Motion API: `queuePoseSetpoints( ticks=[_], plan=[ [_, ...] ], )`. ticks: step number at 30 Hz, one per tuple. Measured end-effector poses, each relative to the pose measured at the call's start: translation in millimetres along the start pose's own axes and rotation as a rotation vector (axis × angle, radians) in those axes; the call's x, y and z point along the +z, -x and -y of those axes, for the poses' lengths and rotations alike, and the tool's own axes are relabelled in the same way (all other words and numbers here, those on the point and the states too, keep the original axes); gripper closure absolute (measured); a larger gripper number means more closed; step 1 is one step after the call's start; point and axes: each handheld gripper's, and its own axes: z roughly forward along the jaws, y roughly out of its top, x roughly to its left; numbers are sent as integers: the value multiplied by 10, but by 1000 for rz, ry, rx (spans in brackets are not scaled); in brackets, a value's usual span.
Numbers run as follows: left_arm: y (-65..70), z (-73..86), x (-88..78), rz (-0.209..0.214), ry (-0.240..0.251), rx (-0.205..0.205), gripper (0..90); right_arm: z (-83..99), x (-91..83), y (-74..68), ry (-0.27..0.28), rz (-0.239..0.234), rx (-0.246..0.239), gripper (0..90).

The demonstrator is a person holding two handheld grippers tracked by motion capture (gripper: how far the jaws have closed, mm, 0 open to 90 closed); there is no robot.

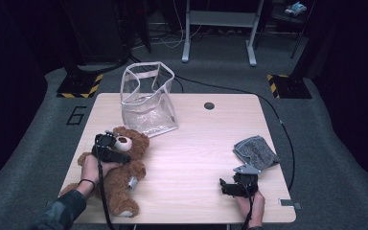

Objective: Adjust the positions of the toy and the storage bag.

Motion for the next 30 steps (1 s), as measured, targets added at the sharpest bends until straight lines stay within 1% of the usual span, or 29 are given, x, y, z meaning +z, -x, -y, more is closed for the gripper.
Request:
queuePoseSetpoints(
  ticks=[1,2,3,4,5,6,9,11,14,16,17,18,20,21,22,24,25,26,27,28,29,30],
  plan=[
    [0,0,0,0,0,0,213,0,0,0,0,1,0,86],
    [14,15,-5,-2,14,19,213,0,0,0,0,1,0,86],
    [39,33,1,-15,32,39,274,-1,1,-6,3,5,6,86],
    [54,44,-4,-17,41,55,328,-1,1,-6,2,5,5,86],
    [67,50,-23,-18,43,61,368,0,1,-7,3,5,6,86],
    [73,56,-39,-29,54,84,410,0,0,-8,3,5,6,86],
    [92,89,-119,-32,76,96,465,0,-2,-1,1,5,-1,87],
    [89,120,-181,-34,103,100,477,0,-1,0,2,4,-1,87],
    [66,174,-272,-30,140,89,479,0,0,-7,3,5,6,87],
    [27,214,-339,-35,162,62,477,0,-2,-2,1,5,1,87],
    [27,214,-339,-35,162,62,476,0,-1,-2,2,3,0,86],
    [-3,224,-361,-37,163,57,476,0,-1,-2,2,3,0,86],
    [-60,242,-378,-47,170,25,471,0,-1,-2,2,4,0,87],
    [-89,250,-380,-56,174,1,467,0,-1,-2,2,4,1,87],
    [-137,256,-391,-53,165,-10,465,0,-1,-2,2,4,1,86],
    [-218,268,-391,-59,166,-53,456,0,-1,-2,2,4,1,87],
    [-270,274,-386,-64,163,-80,451,0,-2,-2,0,5,0,87],
    [-332,283,-379,-60,162,-114,442,0,-1,1,2,5,-3,86],
    [-332,283,-379,-60,162,-114,436,0,-1,1,2,5,-3,86],
    [-375,289,-372,-67,158,-139,436,0,0,2,2,8,-4,87],
    [-407,295,-357,-75,153,-148,432,0,-1,1,2,5,-2,86],
    [-436,307,-339,-68,149,-181,426,0,0,2,2,8,-4,86]
  ],
)
